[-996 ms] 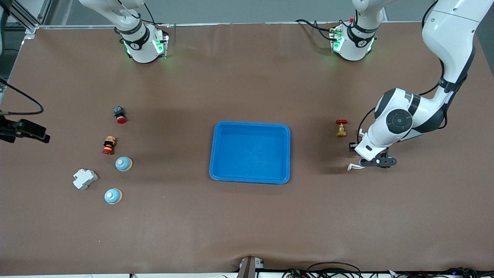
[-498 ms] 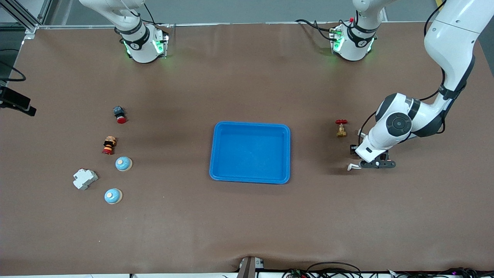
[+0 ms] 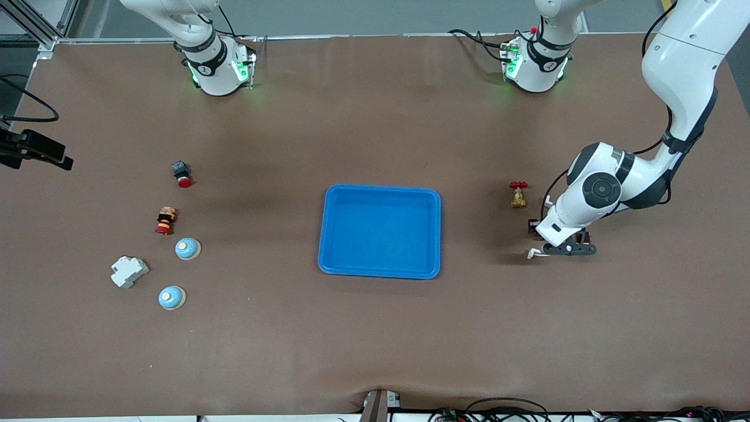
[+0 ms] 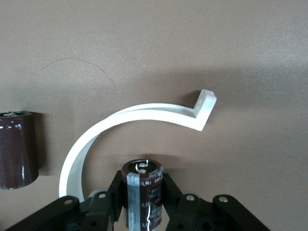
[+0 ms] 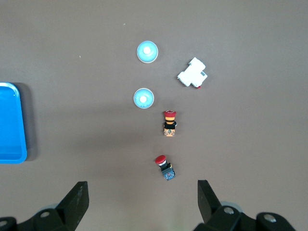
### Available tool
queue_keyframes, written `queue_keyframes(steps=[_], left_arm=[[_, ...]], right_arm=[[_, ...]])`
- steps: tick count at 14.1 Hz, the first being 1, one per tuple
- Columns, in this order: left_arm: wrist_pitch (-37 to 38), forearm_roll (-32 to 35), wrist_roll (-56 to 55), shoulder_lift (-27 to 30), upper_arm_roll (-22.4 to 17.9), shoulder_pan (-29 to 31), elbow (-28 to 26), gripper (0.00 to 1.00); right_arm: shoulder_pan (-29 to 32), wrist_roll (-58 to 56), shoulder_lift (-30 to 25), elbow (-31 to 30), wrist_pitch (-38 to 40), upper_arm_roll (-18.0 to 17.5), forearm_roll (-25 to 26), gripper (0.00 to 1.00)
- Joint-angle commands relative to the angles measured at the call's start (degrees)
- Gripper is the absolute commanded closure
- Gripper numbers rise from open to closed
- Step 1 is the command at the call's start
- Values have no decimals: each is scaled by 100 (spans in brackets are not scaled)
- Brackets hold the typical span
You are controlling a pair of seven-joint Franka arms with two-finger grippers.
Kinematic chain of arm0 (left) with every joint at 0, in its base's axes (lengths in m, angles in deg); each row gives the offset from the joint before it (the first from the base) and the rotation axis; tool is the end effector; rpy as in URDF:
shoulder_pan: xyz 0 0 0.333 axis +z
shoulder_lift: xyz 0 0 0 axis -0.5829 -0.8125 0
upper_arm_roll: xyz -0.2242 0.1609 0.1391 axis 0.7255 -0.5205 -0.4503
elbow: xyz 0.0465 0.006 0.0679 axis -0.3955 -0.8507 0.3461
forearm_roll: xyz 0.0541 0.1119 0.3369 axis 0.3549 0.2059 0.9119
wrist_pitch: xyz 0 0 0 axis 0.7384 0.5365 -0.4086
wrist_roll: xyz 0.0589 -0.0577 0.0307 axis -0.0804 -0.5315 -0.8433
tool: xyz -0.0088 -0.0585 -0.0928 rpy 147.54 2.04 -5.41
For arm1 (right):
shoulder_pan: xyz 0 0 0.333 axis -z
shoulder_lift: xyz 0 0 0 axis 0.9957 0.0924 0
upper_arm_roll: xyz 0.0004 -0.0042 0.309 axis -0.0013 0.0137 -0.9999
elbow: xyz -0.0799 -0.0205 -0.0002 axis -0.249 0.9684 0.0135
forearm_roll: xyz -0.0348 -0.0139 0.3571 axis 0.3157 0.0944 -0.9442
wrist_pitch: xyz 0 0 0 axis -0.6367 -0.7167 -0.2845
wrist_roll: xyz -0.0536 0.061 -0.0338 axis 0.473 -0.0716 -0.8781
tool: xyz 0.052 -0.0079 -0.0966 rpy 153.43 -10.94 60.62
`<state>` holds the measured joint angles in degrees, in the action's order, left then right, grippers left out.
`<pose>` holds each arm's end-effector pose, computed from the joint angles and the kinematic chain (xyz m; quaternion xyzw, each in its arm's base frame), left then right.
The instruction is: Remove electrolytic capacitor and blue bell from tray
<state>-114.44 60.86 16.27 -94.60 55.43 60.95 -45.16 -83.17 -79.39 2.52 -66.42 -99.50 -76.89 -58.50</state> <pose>0.5428 -0.0666 0.2049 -0.9985 0.0267 0.0212 0.0437 0.5277 -0.0475 0.6120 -0.9993 0.0257 0.0255 0.0098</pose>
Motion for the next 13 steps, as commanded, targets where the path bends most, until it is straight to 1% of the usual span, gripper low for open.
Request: queue_keyframes(steps=[1,3,4,5,6,8,13], left_arm=[[-31,117,-33,-80,42,20,63,96],[-31,117,-33,-89,42,28,80,94],[-40,117,-33,-89,42,37,89,89],[-31,117,-33,-107,42,37,106,63],[-31,117,-33,-124,42,37,115,41],[-31,117,-33,-124,42,37,115,0],[-31,108,-95,-80,51,72,151,0]], right_arm=[[-82,191,-550,-772,-451,-39,0,0],[-91,191,-533,-765,-478,-39,9,0],[-91,191,-524,-747,-470,-39,9,0],[-91,191,-524,-738,-470,-39,18,0],[-91,191,-515,-677,-461,-39,35,0],[-100,200,-498,-589,-434,-39,35,0],[-197,463,-498,-580,-425,-39,44,0]])
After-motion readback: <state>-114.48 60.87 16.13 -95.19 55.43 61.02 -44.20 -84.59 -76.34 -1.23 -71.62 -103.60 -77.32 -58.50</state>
